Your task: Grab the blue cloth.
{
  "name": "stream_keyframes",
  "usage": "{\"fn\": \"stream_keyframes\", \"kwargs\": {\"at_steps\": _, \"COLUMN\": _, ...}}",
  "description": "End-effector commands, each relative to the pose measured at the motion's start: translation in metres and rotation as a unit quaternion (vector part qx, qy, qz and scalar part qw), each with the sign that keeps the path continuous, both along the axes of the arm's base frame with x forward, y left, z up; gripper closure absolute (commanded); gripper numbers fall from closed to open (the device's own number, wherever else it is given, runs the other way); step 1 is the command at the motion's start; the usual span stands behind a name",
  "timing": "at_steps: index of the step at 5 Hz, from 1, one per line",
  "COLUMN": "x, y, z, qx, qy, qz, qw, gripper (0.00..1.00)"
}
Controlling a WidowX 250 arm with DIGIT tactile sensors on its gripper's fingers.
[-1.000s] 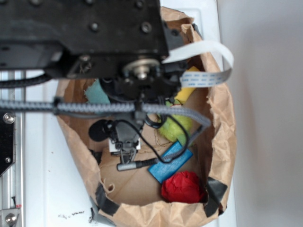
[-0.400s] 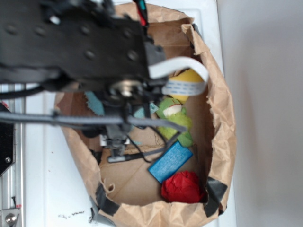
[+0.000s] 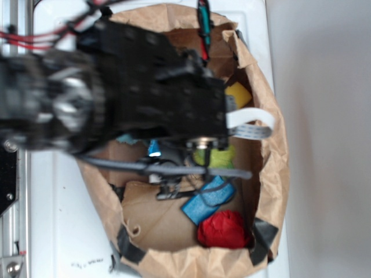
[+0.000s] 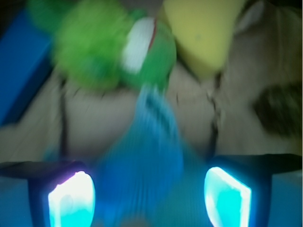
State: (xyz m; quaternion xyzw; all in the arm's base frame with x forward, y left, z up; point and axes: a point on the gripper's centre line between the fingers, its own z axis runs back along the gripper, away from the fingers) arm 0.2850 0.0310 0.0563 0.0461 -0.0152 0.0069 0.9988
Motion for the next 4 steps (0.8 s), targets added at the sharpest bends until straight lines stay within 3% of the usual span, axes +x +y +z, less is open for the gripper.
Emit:
{"fn": "stream_keyframes", "kwargs": {"at_steps": 1, "x": 0.018, "y": 0.01, "z": 0.01, "qx": 0.014, "qy": -0.033, "qz": -0.014, "qw": 0.999, "gripper": 0.0}}
{"fn": "stream_keyframes", "kwargs": {"at_steps": 2, "x": 0.021, "y": 0.007, "z": -0.003, "qx": 0.025, "qy": -0.04, "qz": -0.016, "qw": 0.999, "gripper": 0.0}}
{"fn": "stream_keyframes", "kwargs": {"at_steps": 4, "x": 0.003, "y": 0.001, "z": -0.019, "qx": 0.041, "qy": -0.004, "qz": -0.036, "qw": 0.998, "gripper": 0.0}}
